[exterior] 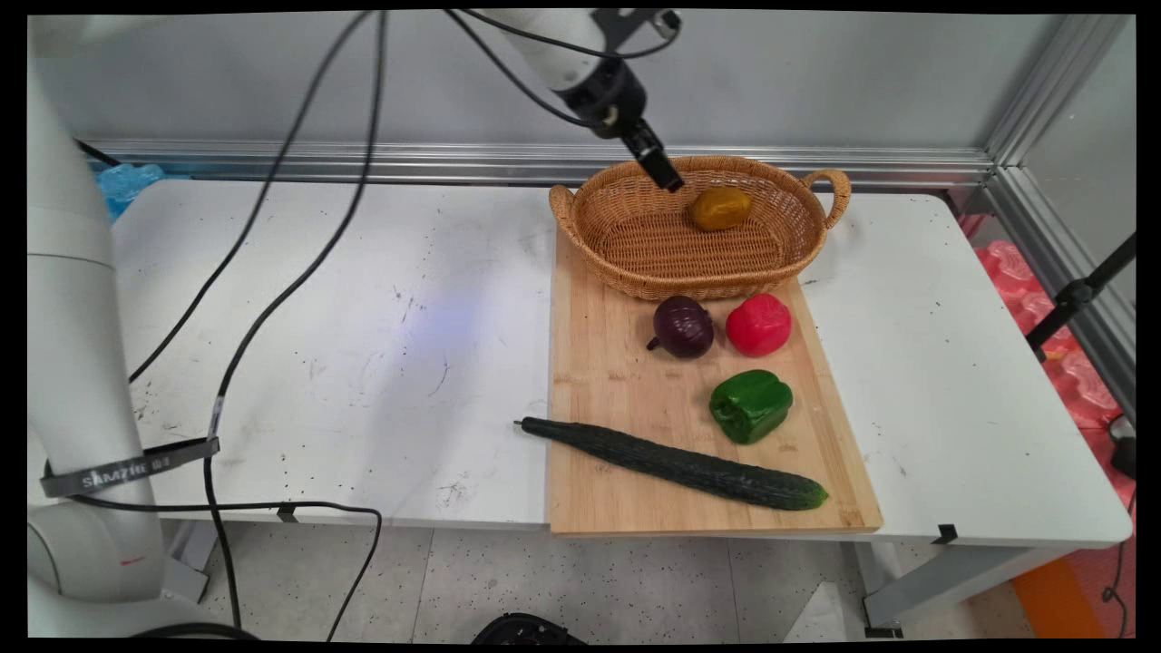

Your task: Pick up the potato from the vegetable basket

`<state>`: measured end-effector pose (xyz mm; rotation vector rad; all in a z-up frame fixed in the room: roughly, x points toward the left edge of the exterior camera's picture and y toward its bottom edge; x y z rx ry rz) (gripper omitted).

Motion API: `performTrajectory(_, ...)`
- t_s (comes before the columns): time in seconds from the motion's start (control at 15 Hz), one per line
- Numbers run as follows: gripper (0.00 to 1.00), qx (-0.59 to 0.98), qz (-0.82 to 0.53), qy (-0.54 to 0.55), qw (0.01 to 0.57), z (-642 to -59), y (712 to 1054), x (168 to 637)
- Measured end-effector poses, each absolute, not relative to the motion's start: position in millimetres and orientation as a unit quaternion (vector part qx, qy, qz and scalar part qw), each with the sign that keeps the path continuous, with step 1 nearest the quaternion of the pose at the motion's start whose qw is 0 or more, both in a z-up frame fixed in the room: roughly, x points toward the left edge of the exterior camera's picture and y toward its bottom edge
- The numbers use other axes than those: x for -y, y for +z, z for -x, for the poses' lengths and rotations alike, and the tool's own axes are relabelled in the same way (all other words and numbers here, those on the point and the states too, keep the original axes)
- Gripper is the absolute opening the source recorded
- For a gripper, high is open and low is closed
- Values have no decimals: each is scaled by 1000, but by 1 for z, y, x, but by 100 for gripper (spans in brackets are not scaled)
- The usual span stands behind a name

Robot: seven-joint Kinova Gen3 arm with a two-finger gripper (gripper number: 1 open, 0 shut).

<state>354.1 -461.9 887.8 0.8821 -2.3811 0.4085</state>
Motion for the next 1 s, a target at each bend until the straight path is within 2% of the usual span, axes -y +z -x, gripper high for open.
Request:
performTrajectory(0.53,100,892,-322,146,280,-310,832,533)
performTrajectory(1.0,100,899,-316,129,276,-284,793,569)
